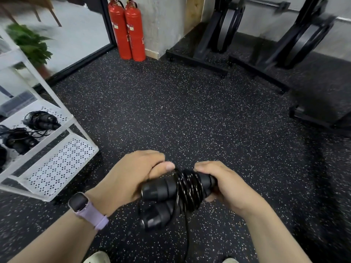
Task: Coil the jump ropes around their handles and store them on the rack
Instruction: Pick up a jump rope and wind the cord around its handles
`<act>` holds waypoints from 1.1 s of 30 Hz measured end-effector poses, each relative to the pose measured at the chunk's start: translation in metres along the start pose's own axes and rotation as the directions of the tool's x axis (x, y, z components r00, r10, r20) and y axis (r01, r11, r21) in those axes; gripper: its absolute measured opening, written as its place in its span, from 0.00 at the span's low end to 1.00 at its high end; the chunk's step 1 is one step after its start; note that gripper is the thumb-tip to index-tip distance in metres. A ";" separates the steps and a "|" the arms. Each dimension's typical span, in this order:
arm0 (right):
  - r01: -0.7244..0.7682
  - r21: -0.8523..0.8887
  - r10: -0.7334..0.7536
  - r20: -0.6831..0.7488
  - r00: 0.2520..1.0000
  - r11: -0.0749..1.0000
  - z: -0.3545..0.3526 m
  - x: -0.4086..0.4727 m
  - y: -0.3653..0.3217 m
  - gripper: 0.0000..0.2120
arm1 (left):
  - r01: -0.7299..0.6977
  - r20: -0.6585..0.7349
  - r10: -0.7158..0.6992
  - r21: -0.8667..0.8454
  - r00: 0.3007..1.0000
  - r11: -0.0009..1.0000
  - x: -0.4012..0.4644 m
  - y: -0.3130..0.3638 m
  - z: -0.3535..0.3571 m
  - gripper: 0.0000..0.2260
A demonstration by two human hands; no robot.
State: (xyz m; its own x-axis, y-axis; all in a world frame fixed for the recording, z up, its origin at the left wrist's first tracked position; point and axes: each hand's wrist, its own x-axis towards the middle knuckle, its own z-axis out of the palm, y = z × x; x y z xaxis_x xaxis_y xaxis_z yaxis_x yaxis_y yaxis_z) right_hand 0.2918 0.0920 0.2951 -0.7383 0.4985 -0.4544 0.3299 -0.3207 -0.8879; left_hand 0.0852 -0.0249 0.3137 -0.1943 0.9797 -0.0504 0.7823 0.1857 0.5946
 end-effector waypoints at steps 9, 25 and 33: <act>0.081 0.605 -0.090 -0.016 0.996 0.792 0.015 0.014 -0.013 0.16 | 0.220 0.023 -0.229 -0.383 0.973 0.897 -0.001 0.004 0.017 0.13; 0.115 0.685 0.149 -0.314 0.937 0.719 0.033 0.026 -0.005 0.30 | 0.391 0.191 -0.404 -0.772 0.895 0.501 0.002 0.027 0.025 0.10; 0.015 0.715 0.146 -0.163 0.976 0.699 0.039 0.022 -0.005 0.26 | 0.211 -0.154 -0.316 -0.472 0.936 0.856 -0.005 0.028 0.029 0.12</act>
State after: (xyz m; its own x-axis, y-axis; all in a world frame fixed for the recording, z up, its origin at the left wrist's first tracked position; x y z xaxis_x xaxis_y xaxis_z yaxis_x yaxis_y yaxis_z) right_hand 0.2508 0.0730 0.2922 -0.5764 0.5706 -0.5850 -0.2010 -0.7929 -0.5753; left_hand 0.1256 -0.0225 0.3077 -0.5198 0.8469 -0.1117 0.3495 0.3301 0.8768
